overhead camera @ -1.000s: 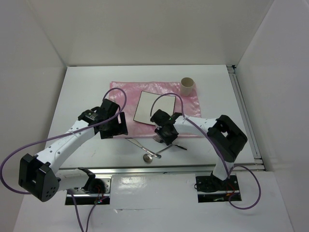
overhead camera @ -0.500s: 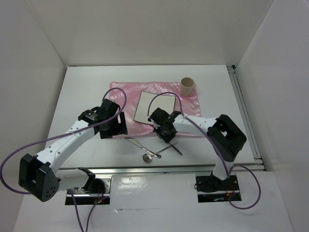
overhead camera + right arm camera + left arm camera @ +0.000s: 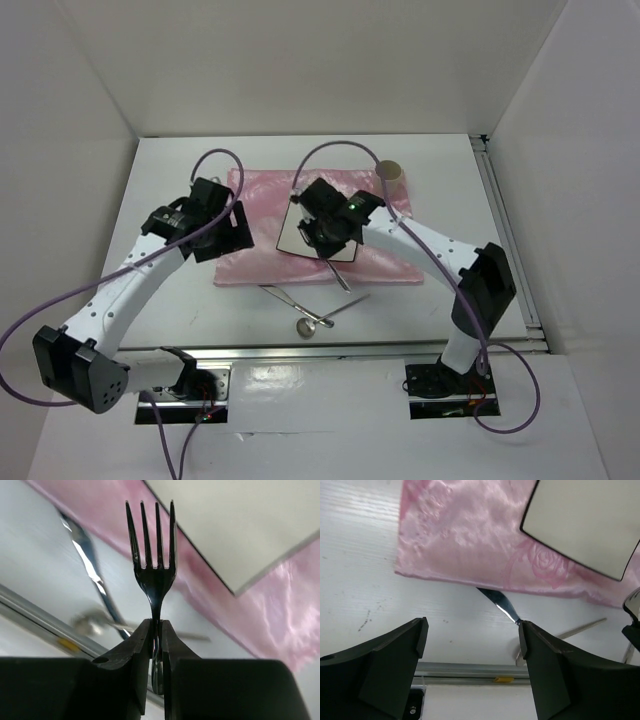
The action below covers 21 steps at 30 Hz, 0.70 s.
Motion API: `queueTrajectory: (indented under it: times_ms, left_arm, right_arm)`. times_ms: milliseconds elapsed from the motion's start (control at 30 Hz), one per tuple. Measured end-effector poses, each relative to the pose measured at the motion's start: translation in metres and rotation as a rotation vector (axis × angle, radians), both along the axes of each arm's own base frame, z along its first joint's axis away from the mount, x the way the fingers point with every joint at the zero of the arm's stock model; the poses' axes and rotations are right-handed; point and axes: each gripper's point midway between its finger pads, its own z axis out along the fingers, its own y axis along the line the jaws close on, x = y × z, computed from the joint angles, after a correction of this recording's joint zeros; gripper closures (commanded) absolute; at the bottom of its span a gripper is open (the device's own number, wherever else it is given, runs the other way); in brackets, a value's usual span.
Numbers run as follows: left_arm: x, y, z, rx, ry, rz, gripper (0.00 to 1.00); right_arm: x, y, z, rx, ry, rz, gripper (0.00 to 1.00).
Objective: Set the dinner table for one person
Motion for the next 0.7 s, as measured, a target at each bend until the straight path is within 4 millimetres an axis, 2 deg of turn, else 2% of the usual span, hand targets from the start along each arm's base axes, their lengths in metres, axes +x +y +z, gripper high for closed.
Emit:
queueTrajectory:
  times_ms: [33,133,233,333,433,533,700]
  left_arm:
    - [0.004,0.006,0.007,0.005,-0.015,0.022,0.08]
    - [0.015,0.026,0.031,0.023,-0.068,0.102,0.08]
    - [0.016,0.043,0.054,0.024,-0.139,0.162,0.08]
    - [0.008,0.056,0.079,0.004,-0.218,0.219,0.08]
    - [-0.005,0.066,0.096,-0.017,-0.282,0.253,0.08]
    - [-0.013,0.07,0.102,-0.032,-0.301,0.272,0.08]
    - [-0.019,0.069,0.083,-0.025,-0.249,0.264,0.08]
  right_arm:
    - [0.01,0.016,0.015,0.052,-0.012,-0.018,1.0]
    - [0.041,0.067,0.042,0.193,-0.034,-0.075,1.0]
    - [0.077,0.117,0.045,0.292,-0.03,-0.147,1.0]
    - [0.113,0.158,0.028,0.372,-0.021,-0.216,1.0]
    - [0.133,0.18,-0.001,0.41,0.005,-0.265,1.0]
    - [0.145,0.188,-0.03,0.424,0.038,-0.301,1.0]
    - [0.165,0.186,-0.069,0.433,0.082,-0.367,1.0]
